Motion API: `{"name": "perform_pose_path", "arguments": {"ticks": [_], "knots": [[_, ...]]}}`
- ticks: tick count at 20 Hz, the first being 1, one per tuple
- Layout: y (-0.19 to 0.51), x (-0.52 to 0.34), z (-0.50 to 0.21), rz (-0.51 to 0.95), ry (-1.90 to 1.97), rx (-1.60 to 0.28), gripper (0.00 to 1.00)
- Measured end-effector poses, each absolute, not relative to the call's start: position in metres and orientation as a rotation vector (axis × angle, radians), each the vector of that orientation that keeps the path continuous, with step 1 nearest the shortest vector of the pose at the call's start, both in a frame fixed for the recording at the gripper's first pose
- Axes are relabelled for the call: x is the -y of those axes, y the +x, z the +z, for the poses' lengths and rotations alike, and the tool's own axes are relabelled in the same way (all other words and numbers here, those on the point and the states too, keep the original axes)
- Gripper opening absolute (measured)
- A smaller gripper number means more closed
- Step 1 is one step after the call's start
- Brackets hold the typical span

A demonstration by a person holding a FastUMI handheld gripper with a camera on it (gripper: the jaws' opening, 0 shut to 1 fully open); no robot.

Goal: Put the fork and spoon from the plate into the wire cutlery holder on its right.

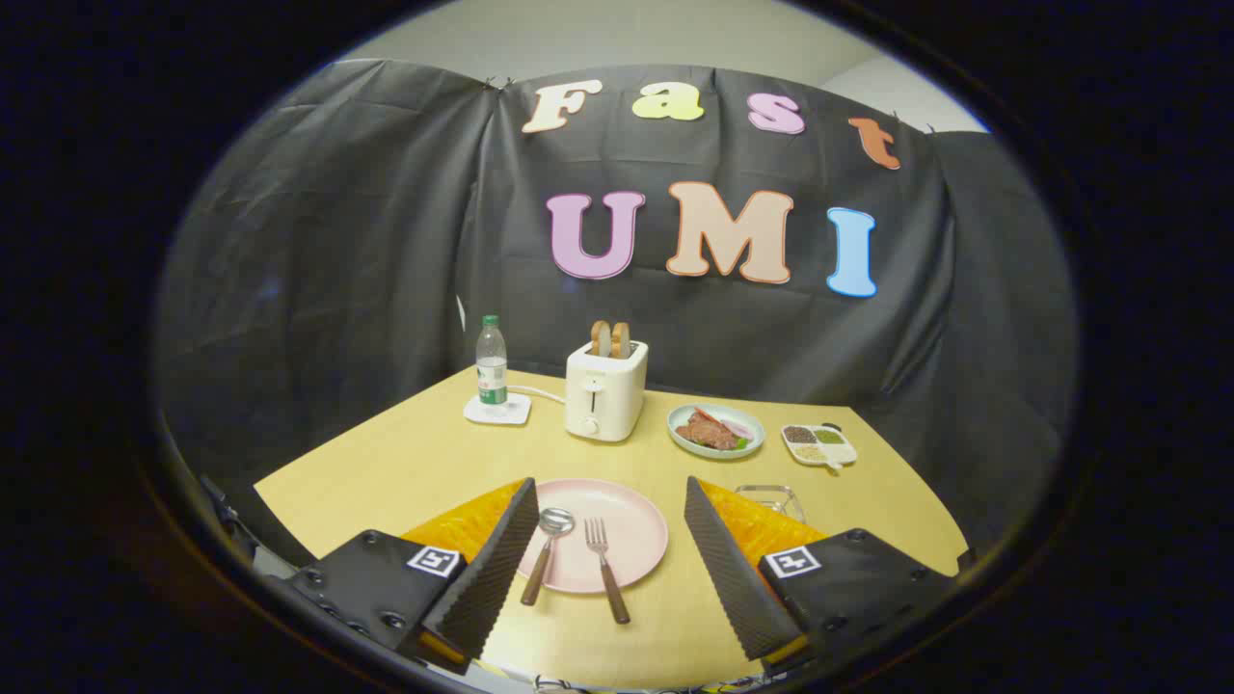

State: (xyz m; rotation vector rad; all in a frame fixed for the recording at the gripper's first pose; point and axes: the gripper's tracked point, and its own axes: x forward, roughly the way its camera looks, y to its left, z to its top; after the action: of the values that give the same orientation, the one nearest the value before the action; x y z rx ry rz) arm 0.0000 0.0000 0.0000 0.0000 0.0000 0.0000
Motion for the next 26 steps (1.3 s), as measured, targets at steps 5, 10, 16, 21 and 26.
{"name": "perform_pose_path", "arguments": {"ticks": [5, 10, 16, 21, 26], "knots": [[-0.004, 0.006, -0.003, 0.006, 0.011, -0.006, 0.98], [-0.01, 0.01, -0.007, 0.012, 0.015, -0.014, 0.98], [-0.012, 0.016, -0.009, 0.014, 0.013, -0.008, 0.98], [-0.006, 0.02, -0.022, 0.004, 0.006, -0.033, 0.98], [0.007, 0.024, -0.047, -0.012, 0.005, -0.07, 0.97]]}}
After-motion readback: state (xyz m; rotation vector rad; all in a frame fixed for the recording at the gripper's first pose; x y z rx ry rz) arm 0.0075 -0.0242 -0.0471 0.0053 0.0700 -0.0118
